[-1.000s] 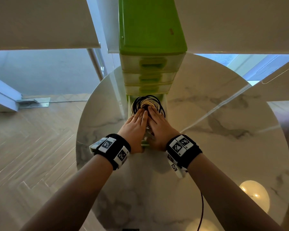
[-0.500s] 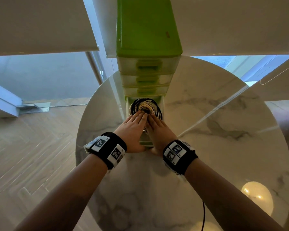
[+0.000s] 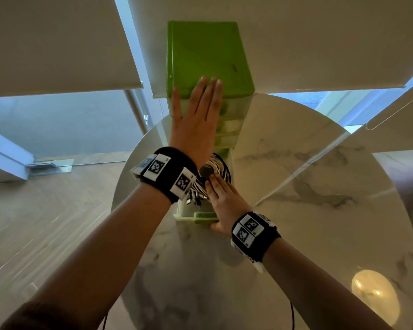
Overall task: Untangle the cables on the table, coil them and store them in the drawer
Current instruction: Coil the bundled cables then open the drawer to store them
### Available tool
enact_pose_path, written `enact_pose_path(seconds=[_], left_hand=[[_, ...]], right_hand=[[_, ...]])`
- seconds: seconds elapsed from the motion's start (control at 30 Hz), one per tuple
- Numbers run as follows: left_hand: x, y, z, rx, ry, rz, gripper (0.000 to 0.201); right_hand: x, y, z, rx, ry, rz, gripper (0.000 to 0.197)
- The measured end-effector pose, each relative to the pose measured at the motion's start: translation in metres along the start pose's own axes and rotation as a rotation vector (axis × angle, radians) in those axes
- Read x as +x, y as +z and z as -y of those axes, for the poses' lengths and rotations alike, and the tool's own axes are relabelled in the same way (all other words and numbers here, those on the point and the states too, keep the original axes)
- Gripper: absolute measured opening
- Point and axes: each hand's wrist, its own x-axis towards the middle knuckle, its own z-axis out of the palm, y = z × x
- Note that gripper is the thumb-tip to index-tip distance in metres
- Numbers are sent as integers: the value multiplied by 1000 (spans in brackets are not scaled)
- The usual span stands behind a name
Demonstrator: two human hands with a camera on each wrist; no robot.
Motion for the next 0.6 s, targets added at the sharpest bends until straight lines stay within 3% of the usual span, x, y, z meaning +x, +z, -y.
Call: enact_pose_path(seconds=[0.17, 0.43, 0.6], left_hand=[[14, 9, -2, -13, -38, -82, 47], [18, 7, 13, -65, 65, -140, 43], [19, 3, 18, -133, 83, -89, 43]], right_hand=[[5, -6, 0, 12, 9, 17, 108], [29, -20, -17, 16, -3, 60, 107], [39, -27, -25, 1, -7, 78, 112]])
